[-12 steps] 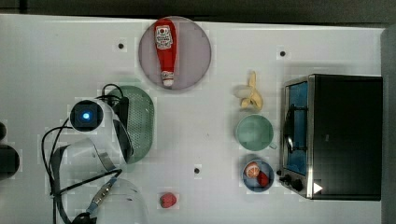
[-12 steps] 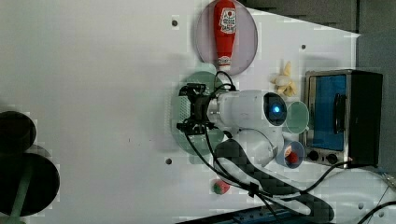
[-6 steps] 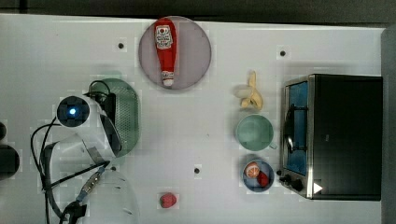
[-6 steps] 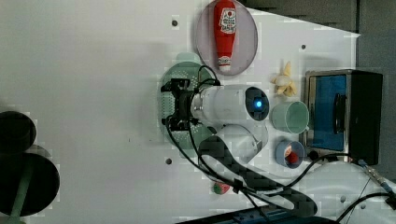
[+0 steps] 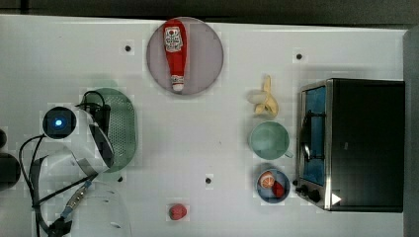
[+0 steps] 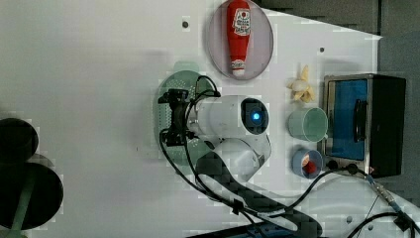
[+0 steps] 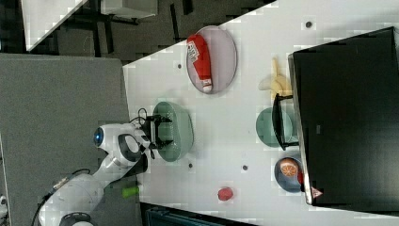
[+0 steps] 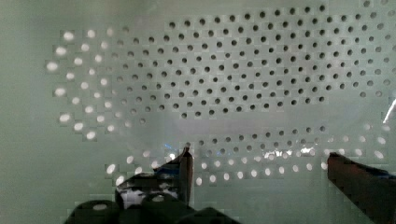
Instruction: Drag strainer right to left.
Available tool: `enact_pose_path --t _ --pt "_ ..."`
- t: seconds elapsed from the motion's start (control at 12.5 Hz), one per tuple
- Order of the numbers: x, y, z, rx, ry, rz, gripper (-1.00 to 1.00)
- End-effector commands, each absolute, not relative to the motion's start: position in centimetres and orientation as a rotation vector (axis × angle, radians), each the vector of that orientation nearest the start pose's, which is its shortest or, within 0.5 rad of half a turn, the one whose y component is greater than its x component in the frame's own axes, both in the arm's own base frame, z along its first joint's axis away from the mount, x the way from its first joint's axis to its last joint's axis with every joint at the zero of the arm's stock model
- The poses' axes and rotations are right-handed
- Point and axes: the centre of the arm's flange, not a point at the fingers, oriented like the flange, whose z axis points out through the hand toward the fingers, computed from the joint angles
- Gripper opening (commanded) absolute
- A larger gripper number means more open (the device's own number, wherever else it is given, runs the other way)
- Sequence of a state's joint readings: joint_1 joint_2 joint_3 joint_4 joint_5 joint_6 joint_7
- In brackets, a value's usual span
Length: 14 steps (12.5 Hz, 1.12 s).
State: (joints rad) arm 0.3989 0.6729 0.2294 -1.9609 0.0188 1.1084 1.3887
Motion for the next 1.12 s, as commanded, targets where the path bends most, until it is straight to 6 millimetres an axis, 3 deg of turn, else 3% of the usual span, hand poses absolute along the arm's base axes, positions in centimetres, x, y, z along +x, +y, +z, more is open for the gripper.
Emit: enact_pose_path --t 0.08,0.4,0.56,0.88,1.12 --pt "49.3 40.6 15.4 -2.041 2.199 0.253 1.00" --pt "49.0 42.1 15.8 -2.056 2.171 0.257 1.00" --pt "49.0 42.3 18.2 -2.113 2.132 0.248 1.00" --pt "49.7 39.8 28.1 -2.418 1.932 0.202 1.00" --pt "50.7 34.6 37.4 -2.639 1.696 0.142 1.00"
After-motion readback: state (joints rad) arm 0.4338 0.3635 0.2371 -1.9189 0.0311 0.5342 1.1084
